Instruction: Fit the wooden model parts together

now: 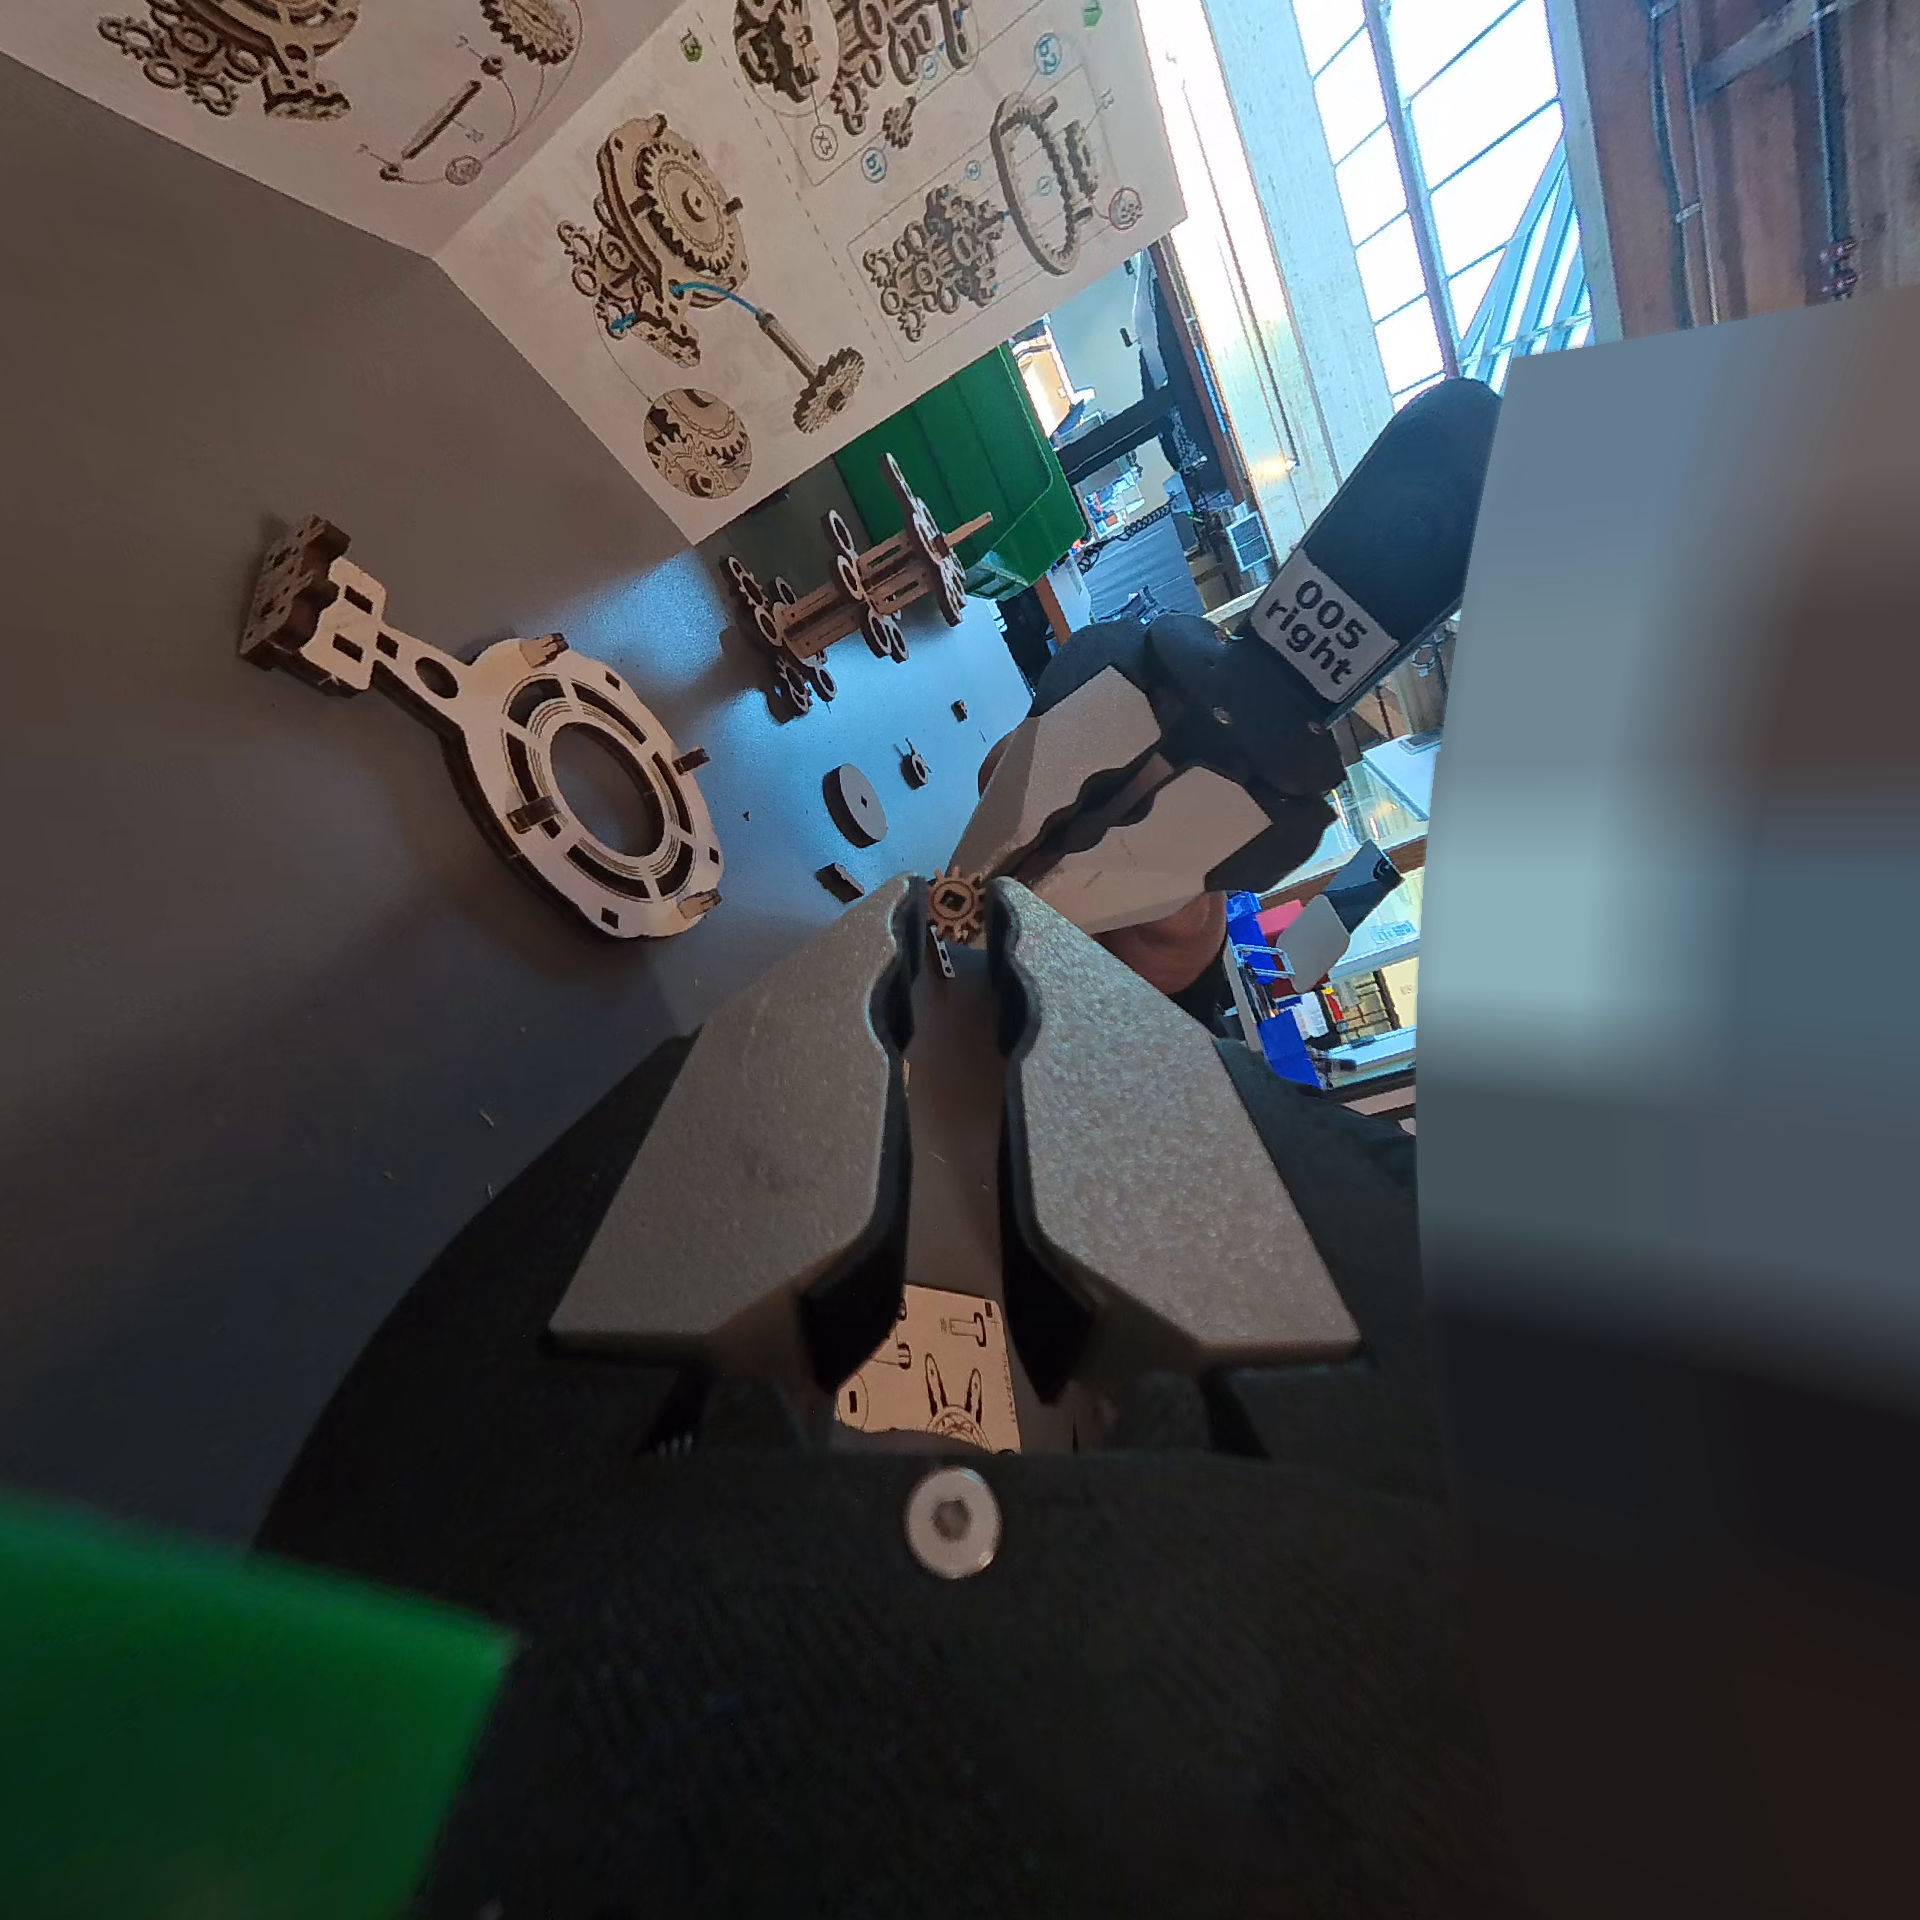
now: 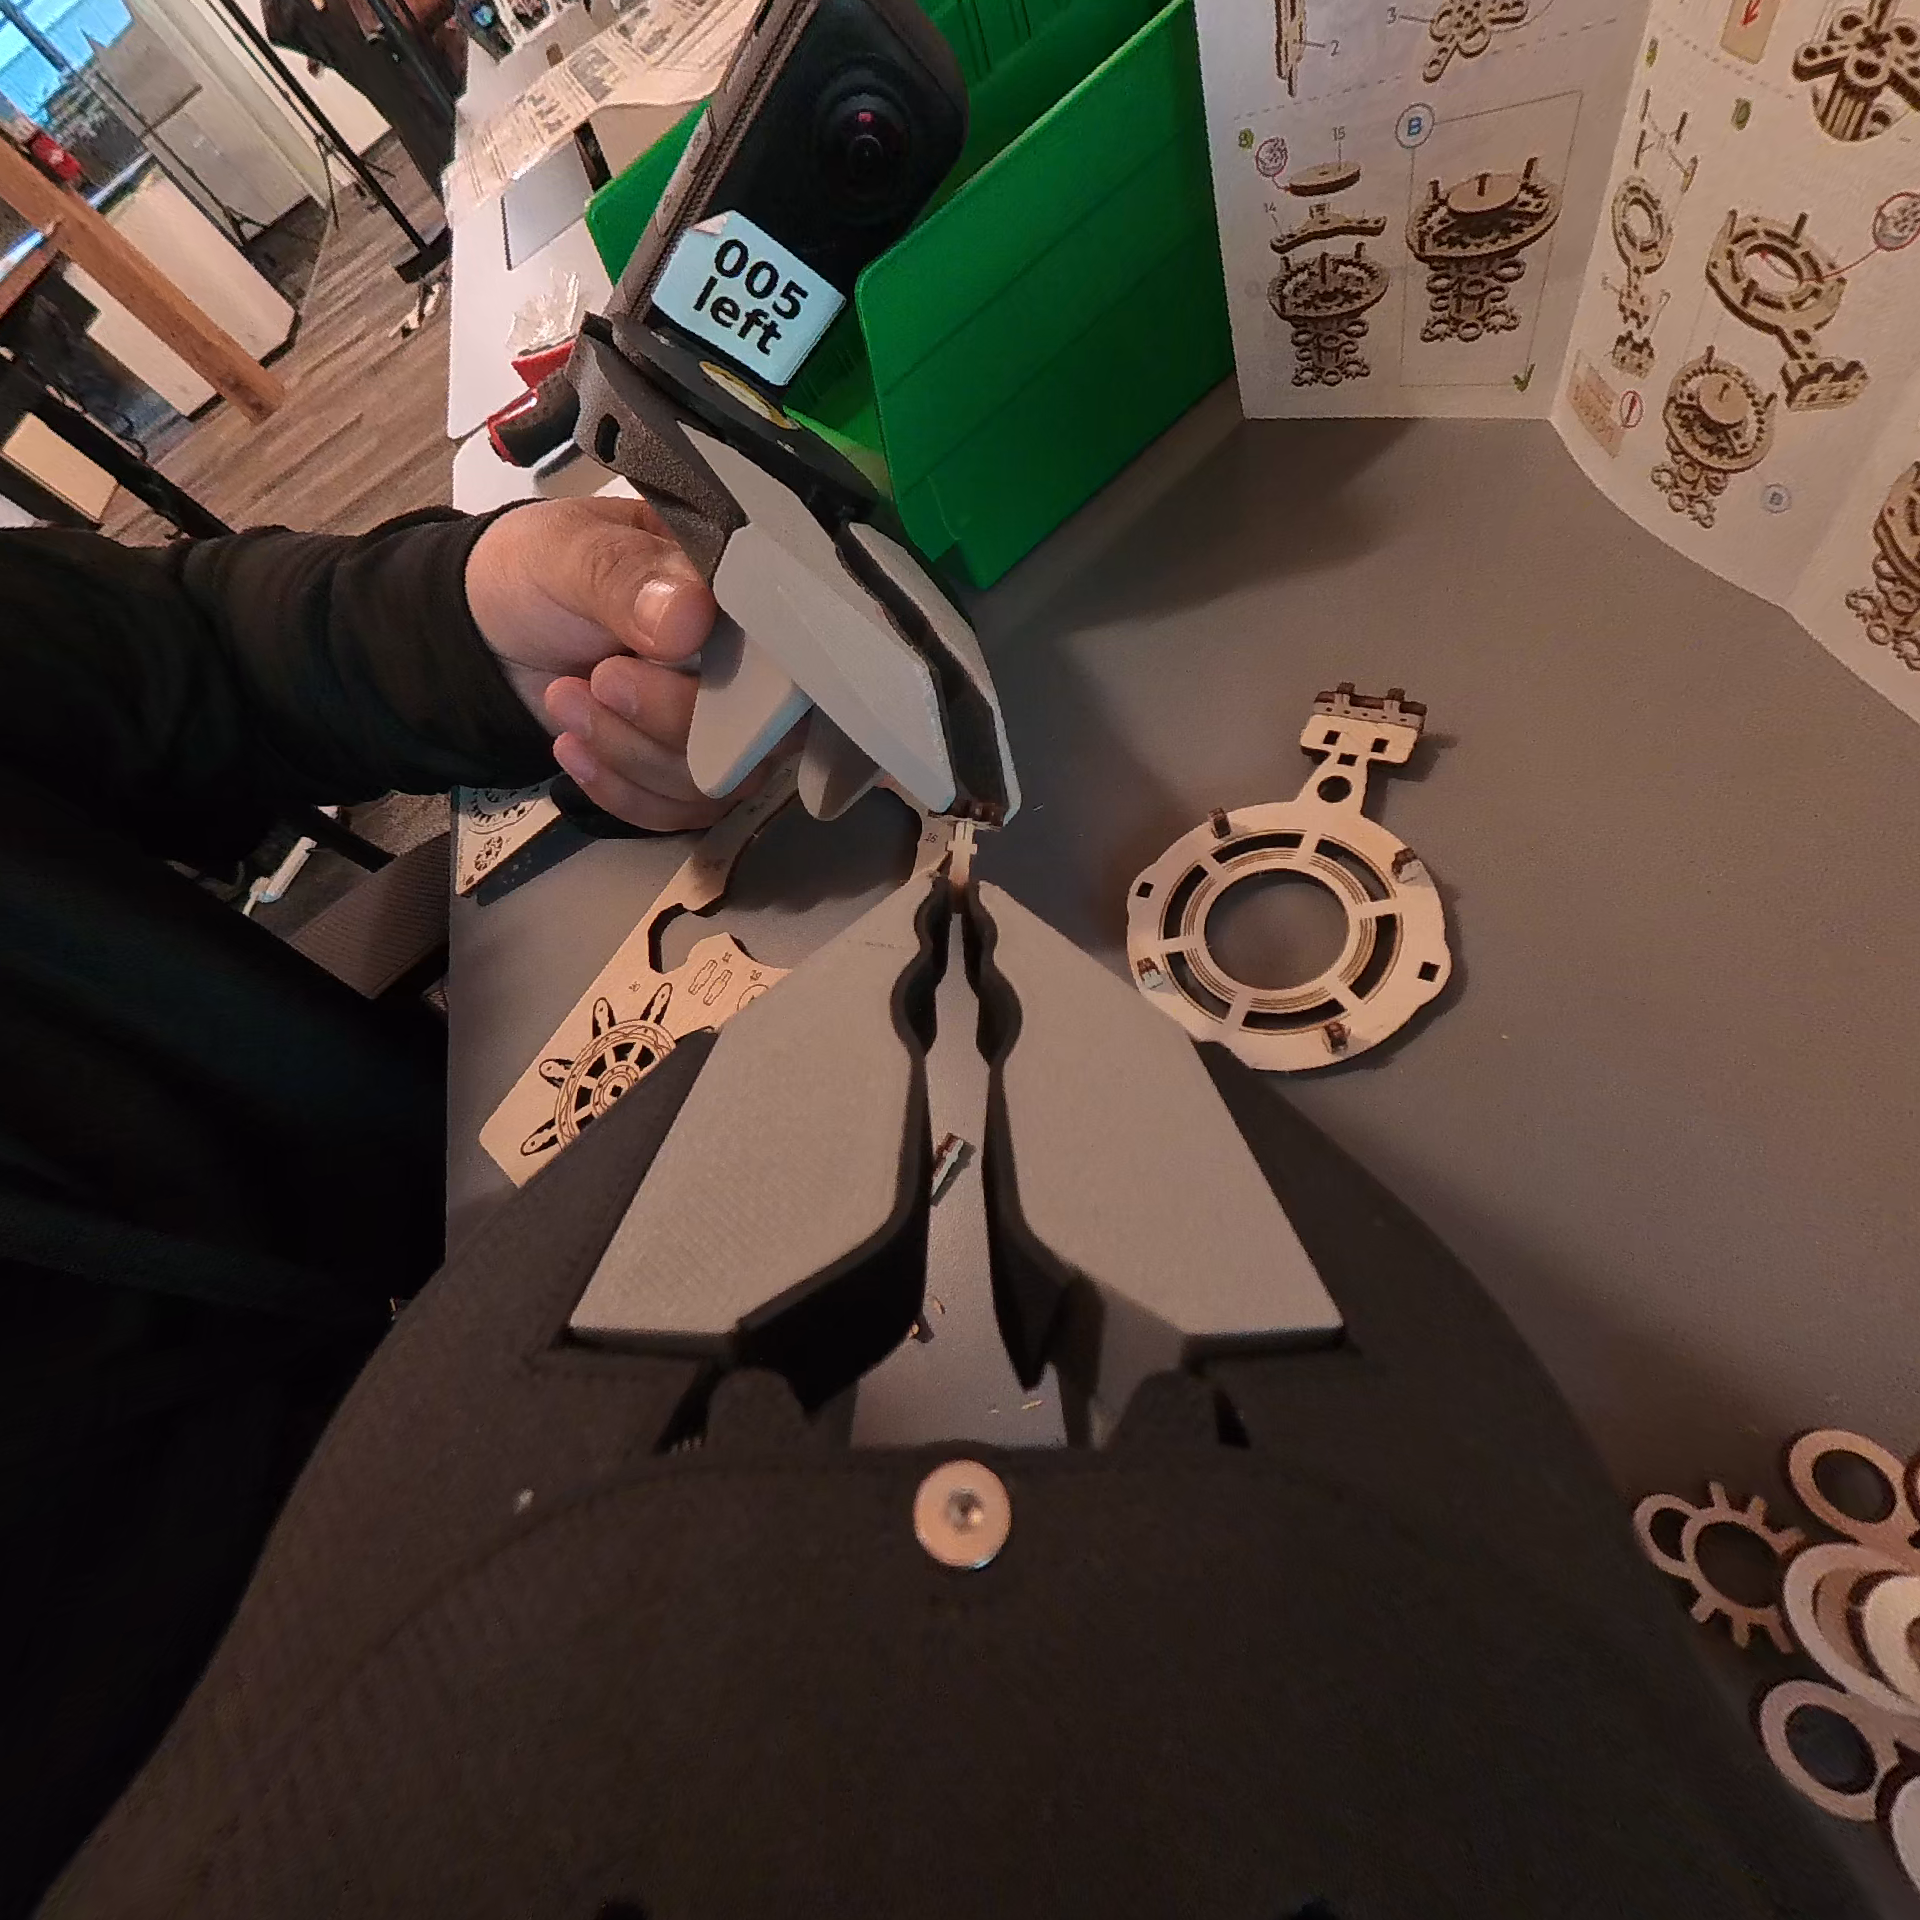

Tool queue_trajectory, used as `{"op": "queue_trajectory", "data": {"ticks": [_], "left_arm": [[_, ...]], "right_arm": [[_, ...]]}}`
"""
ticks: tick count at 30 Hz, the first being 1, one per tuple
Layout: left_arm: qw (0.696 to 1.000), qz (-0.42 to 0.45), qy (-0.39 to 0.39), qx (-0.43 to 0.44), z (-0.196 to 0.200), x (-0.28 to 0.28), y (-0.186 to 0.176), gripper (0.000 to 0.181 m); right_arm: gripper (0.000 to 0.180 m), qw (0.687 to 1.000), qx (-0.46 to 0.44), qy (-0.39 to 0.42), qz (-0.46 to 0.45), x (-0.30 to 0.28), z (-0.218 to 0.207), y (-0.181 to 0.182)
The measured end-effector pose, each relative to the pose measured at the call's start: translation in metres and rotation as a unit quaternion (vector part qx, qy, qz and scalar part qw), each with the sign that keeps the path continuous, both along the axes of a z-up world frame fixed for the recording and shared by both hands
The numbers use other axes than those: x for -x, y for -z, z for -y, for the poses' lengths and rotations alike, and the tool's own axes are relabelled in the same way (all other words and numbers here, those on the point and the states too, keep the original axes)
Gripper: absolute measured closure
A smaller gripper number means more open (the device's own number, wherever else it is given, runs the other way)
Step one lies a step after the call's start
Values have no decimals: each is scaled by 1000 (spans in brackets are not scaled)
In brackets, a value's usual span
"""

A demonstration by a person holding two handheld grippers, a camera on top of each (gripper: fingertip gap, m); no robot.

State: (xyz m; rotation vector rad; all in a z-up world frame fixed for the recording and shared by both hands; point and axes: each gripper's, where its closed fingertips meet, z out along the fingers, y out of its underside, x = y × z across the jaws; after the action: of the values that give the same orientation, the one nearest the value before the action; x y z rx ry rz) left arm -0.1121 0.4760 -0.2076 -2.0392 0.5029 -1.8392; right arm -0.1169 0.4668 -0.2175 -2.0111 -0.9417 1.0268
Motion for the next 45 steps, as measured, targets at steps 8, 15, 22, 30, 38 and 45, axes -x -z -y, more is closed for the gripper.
{"op": "queue_trajectory", "data": {"ticks": [8,15,22,30,38,45], "left_arm": [[1000,-2,0,-2,0,0,0,171],[1000,-4,-1,-5,0,0,0,171],[1000,-5,-2,-8,-1,0,0,170],[1000,-5,-2,-8,0,0,0,171],[1000,-4,-2,-8,0,0,0,171],[1000,-3,-2,-9,0,1,0,174]], "right_arm": [[180,1000,0,0,0,0,0,0],[180,1000,-1,0,0,0,0,0],[180,1000,-2,1,0,0,0,0],[180,1000,-2,1,0,0,0,0],[180,1000,-2,1,-1,0,0,0],[180,1000,-2,1,-1,0,0,0]]}}
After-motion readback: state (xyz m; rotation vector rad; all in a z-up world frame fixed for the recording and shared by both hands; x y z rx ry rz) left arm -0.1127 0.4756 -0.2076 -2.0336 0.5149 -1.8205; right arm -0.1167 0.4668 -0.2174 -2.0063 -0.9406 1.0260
